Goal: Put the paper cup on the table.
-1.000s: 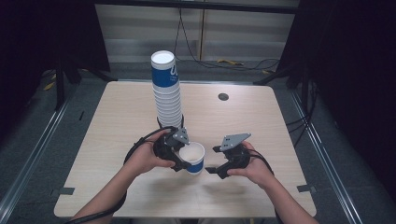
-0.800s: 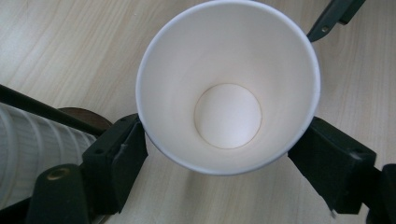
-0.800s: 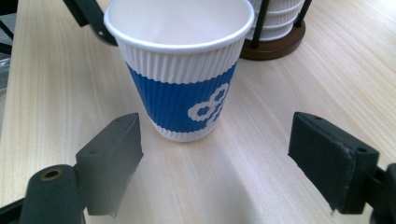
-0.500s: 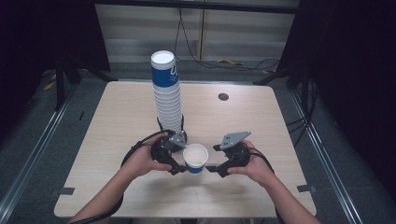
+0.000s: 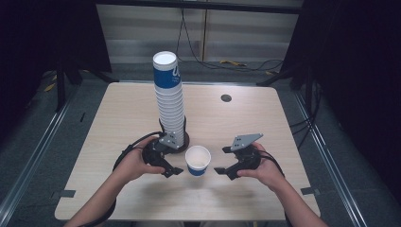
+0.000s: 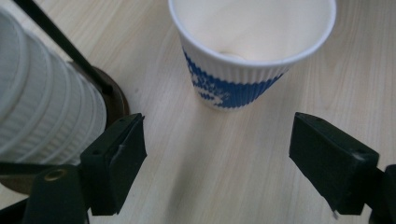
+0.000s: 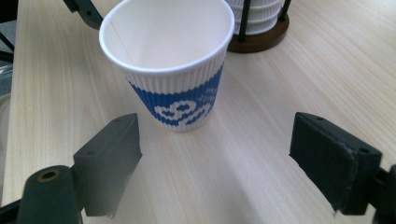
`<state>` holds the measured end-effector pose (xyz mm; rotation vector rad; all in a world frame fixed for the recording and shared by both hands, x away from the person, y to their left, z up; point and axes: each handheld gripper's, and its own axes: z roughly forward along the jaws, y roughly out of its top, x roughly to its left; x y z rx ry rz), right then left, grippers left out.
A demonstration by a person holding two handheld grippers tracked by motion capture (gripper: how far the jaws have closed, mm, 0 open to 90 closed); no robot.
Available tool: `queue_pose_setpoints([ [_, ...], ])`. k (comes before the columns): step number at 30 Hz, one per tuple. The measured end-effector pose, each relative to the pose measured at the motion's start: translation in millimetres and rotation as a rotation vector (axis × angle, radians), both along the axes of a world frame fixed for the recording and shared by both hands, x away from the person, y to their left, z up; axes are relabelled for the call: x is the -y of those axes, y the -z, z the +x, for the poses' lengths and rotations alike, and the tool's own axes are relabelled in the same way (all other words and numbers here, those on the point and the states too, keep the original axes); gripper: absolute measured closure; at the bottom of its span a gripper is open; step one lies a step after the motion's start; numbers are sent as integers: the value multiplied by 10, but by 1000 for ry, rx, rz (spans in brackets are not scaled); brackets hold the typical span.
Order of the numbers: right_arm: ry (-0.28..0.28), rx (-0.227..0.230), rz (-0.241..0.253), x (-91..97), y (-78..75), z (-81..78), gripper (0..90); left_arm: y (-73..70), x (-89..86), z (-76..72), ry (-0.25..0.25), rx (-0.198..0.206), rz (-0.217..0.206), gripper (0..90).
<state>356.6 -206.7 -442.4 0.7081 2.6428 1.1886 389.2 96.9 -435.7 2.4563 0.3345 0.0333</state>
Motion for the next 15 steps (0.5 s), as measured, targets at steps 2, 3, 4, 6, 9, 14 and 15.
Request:
queue_pose_setpoints([
  [2, 5, 3, 1, 28, -7, -6, 156, 1, -20, 6, 6, 10, 6, 184],
  [3, 6, 4, 4, 44, -11, -4, 155, 3, -46, -1, -3, 8, -4, 183],
  [4, 11, 3, 4, 58, -15, -5, 155, 2, -58, -6, -8, 4, -6, 183],
  [6, 18, 2, 8, 83, -19, -8, 155, 2, -82, -10, -14, 2, -8, 182],
  [9, 29, 1, 14, 123, -19, -15, 155, 21, -128, -17, -31, -10, -23, 179],
  [14, 36, -2, 17, 169, -9, -30, 153, 55, -210, -25, -48, -9, -23, 178],
  [15, 34, -3, 18, 178, -4, -33, 151, 67, -230, -34, -57, -10, -34, 178],
])
